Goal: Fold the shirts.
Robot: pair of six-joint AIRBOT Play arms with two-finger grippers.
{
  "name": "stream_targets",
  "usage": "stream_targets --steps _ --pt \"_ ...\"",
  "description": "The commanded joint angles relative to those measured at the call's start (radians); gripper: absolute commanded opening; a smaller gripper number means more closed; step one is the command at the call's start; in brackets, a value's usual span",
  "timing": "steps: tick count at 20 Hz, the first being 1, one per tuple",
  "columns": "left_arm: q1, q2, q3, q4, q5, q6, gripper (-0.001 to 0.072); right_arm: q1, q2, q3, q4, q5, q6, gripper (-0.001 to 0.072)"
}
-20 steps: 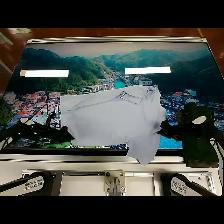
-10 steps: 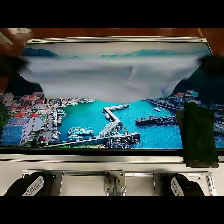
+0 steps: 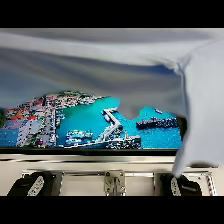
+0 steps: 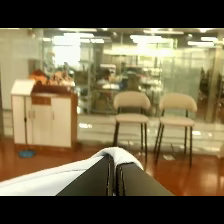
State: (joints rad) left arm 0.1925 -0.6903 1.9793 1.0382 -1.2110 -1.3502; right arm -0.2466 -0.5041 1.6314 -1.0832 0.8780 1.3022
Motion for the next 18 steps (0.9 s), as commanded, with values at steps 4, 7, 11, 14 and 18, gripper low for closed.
stream_targets --steps 4,7,11,14,18 --pt "0.000 0.027 -0.015 0.123 -0.216 -0.035 0.0038 0.000 0.005 0.019 -0.205 0.279 0.139 0.0059" --pt "0.000 0.027 -0.114 0.123 -0.257 -0.035 0.0038 0.000 -0.072 0.019 -0.205 0.438 0.190 0.0059" --pt "0.000 0.026 -0.425 0.123 -0.299 -0.036 0.0038 0.002 -0.243 -0.092 -0.202 0.686 0.240 0.0059" --pt "0.000 0.004 -0.731 0.126 -0.222 -0.058 0.0038 0.002 -0.356 -0.316 -0.196 0.558 0.232 0.0058" --pt "0.000 -0.167 -0.973 0.123 0.082 -0.058 0.0038 0.111 -0.615 -0.463 -0.191 0.086 0.232 0.0058"
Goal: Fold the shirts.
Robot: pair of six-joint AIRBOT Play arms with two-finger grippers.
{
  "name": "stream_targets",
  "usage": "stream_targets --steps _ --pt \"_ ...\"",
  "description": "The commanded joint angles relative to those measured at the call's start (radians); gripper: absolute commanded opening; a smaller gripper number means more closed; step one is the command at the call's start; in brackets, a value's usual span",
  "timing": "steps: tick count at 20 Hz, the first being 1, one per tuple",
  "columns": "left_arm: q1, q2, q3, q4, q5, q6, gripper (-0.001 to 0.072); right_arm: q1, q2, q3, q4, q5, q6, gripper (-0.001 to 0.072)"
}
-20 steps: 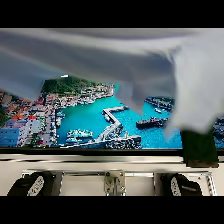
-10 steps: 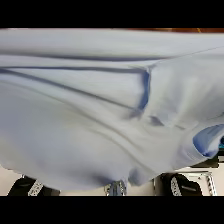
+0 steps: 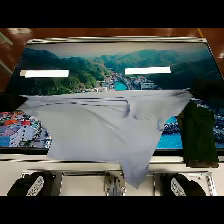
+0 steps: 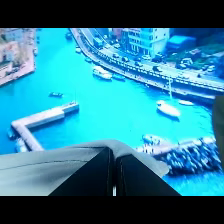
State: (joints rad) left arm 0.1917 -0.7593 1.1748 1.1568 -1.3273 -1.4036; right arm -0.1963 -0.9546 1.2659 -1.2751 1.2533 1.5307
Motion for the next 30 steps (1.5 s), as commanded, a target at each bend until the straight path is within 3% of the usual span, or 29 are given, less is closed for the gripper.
stream_targets --steps 1,5,9,13,14,15,16,19,21,23,25,30 --pt "0.001 -0.174 -0.167 -0.006 0.263 -0.004 0.0038 0.098 -0.246 -0.095 0.012 -0.429 0.003 0.0058" --pt "0.001 -0.502 -0.051 -0.146 0.464 0.089 0.0039 0.179 -0.465 -0.087 0.085 -0.849 0.043 0.0059" --pt "0.001 -0.757 0.093 -0.287 0.532 0.119 0.0039 0.184 -0.582 -0.087 0.167 -0.895 0.060 0.0060" --pt "0.011 -0.854 0.134 -0.310 0.414 0.038 0.0054 0.187 -0.597 -0.087 0.231 -0.766 0.066 0.0089" --pt "0.030 -0.851 0.148 -0.295 0.344 0.039 0.0149 0.179 -0.576 -0.087 0.230 -0.737 0.065 0.0294" --pt "0.060 -0.849 0.176 -0.266 0.246 0.038 0.0368 0.167 -0.541 -0.087 0.227 -0.691 0.052 0.0600" --pt "0.094 -0.848 0.211 -0.223 0.132 0.037 0.0466 0.147 -0.497 -0.087 0.217 -0.623 0.015 0.0639" --pt "0.216 -0.833 0.273 -0.021 -0.222 -0.016 0.0465 0.061 -0.362 -0.087 0.032 -0.331 -0.032 0.0638" --pt "0.283 -0.776 0.201 0.057 -0.308 -0.010 0.0465 -0.013 -0.303 -0.099 -0.120 -0.064 -0.034 0.0637" --pt "0.350 -0.669 0.009 0.056 -0.273 0.008 0.0485 -0.101 -0.263 -0.168 -0.094 0.120 -0.124 0.0637" --pt "0.414 -0.574 -0.222 0.055 -0.223 0.026 0.0636 -0.183 -0.222 -0.280 0.005 0.195 -0.208 0.0638" --pt "0.509 -0.531 -0.510 -0.008 -0.137 0.154 0.0636 -0.243 -0.177 -0.455 0.156 0.161 -0.269 0.0637"
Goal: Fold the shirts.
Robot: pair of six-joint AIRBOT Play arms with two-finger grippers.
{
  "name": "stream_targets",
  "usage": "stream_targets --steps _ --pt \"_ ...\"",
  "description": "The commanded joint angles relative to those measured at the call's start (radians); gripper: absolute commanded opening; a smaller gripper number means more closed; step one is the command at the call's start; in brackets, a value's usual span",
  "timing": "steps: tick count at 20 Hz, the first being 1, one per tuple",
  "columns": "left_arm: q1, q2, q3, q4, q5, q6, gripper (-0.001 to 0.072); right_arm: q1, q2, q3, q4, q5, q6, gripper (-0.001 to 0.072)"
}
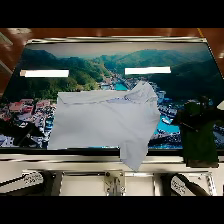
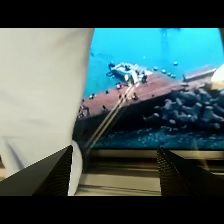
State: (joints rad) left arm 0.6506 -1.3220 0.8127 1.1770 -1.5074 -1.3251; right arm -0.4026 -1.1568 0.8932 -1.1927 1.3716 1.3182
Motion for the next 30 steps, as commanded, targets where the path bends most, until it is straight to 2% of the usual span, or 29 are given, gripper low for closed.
stream_targets --steps 1,3,7,13,16,17,18,19,20,22,27,30 --pt "0.048 0.032 -0.166 -0.037 0.071 0.084 0.0636 -0.036 0.026 -0.089 0.085 0.023 -0.060 0.0638" --pt "0.047 0.027 -0.192 -0.083 0.133 0.083 0.0610 -0.036 0.026 -0.089 0.100 -0.016 -0.060 0.0637" --pt "0.047 0.014 -0.216 -0.139 0.209 0.083 0.0608 -0.036 0.026 -0.089 0.107 -0.031 -0.060 0.0637" --pt "0.044 -0.016 -0.225 -0.139 0.213 0.087 0.0608 -0.036 0.026 -0.089 0.107 -0.033 -0.052 0.0638" --pt "-0.004 -0.028 -0.231 -0.139 0.219 0.087 0.0599 -0.028 0.025 -0.096 0.104 -0.015 -0.040 0.0638" --pt "-0.030 -0.036 -0.232 -0.139 0.227 0.080 0.0551 -0.015 0.025 -0.107 0.097 -0.015 -0.040 0.0638" --pt "-0.055 -0.044 -0.232 -0.139 0.230 0.074 0.0362 0.003 0.025 -0.122 0.093 -0.017 -0.040 0.0638" --pt "-0.072 -0.048 -0.232 -0.139 0.235 0.071 0.0225 0.024 0.025 -0.141 0.093 -0.024 -0.039 0.0638" --pt "-0.085 -0.049 -0.232 -0.139 0.237 0.063 0.0137 0.045 0.025 -0.166 0.093 -0.039 -0.037 0.0638" --pt "-0.089 -0.048 -0.232 -0.139 0.233 0.059 0.0048 0.076 0.025 -0.218 0.093 -0.082 -0.016 0.0638" --pt "-0.088 -0.039 -0.231 -0.139 0.217 0.109 0.0039 0.165 0.025 -0.319 0.145 -0.169 0.007 0.0638" --pt "-0.088 -0.016 -0.231 -0.139 0.216 0.114 0.0039 0.257 0.022 -0.359 0.172 -0.267 0.047 0.0638"
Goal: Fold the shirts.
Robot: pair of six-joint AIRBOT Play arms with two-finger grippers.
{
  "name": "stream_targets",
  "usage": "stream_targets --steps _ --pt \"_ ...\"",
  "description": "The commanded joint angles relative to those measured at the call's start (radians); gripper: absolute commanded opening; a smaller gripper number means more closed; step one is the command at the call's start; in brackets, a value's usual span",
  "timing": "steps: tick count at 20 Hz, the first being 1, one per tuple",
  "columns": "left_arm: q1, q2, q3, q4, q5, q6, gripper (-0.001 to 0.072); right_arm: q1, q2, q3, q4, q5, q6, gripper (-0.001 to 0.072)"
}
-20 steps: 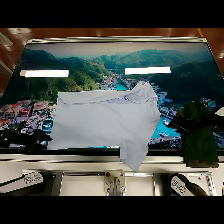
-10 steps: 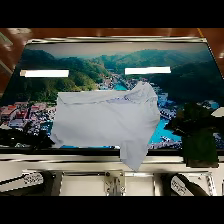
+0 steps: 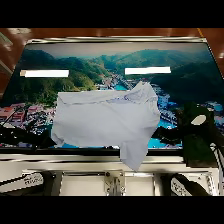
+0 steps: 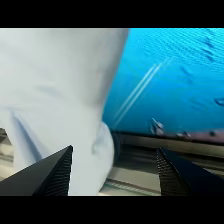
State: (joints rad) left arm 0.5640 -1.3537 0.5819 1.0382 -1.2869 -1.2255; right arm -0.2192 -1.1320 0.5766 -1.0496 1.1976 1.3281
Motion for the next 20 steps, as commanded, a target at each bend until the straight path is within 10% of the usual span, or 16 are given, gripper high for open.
stream_targets --steps 1,4,7,14,20 --pt "-0.002 0.027 0.003 0.000 -0.005 0.022 0.0039 0.100 -0.018 -0.047 0.027 -0.132 0.065 0.0637" --pt "-0.002 0.072 0.024 -0.001 -0.008 0.029 0.0039 0.154 -0.094 -0.047 0.045 -0.229 0.108 0.0618" --pt "-0.002 0.115 0.071 -0.029 -0.008 0.039 0.0039 0.190 -0.121 -0.043 0.089 -0.303 0.107 0.0087" --pt "-0.006 0.379 0.500 -0.316 0.051 0.085 0.0037 0.189 0.185 0.360 0.063 -0.320 -0.097 0.0058" --pt "-0.003 0.662 1.084 -0.428 0.374 0.071 0.0038 0.189 0.403 0.965 -0.048 -0.468 -0.033 0.0058"
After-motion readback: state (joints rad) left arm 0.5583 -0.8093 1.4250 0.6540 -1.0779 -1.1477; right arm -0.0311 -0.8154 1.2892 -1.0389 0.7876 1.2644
